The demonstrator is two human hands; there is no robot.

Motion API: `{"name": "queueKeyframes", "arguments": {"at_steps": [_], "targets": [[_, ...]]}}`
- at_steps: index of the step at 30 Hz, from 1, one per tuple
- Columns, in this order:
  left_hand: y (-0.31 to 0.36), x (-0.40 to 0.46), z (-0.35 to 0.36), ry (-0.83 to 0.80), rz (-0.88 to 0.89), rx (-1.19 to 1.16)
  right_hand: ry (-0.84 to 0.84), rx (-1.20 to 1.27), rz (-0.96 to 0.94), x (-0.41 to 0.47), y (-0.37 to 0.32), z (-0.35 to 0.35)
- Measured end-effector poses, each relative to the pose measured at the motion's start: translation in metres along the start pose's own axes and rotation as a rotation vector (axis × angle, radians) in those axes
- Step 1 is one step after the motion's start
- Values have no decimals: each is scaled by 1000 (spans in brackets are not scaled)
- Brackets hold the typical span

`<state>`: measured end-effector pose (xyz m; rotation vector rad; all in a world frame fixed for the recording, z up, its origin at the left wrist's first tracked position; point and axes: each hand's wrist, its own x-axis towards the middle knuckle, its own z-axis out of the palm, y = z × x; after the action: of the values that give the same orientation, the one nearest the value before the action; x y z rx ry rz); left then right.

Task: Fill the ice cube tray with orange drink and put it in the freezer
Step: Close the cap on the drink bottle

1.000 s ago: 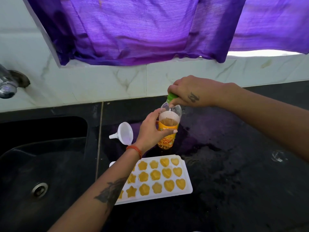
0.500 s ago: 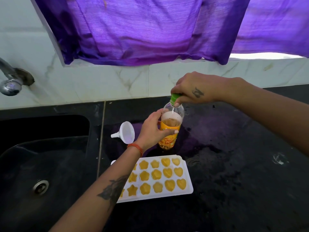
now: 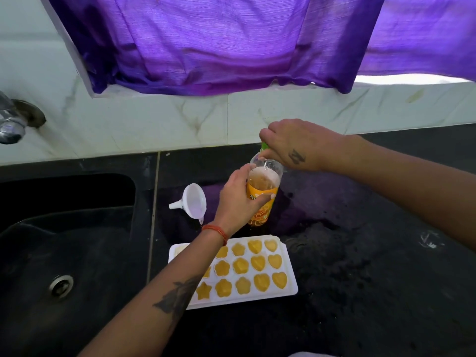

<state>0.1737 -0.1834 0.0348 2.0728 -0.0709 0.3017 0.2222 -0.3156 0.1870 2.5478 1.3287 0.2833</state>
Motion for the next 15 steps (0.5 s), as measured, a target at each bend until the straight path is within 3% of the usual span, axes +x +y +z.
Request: {"name": "queueKeyframes", "arguments": {"at_steps": [5,10,15], "targets": [[4,-1,0,-14,19,39,15,57,205,2,-2,-1],[4,3,-9,-65,-6,13,-169,271,5,1,19,-11],[5,2,-5,-41,4,20,-72,152,-88,-7,18,-5]]}}
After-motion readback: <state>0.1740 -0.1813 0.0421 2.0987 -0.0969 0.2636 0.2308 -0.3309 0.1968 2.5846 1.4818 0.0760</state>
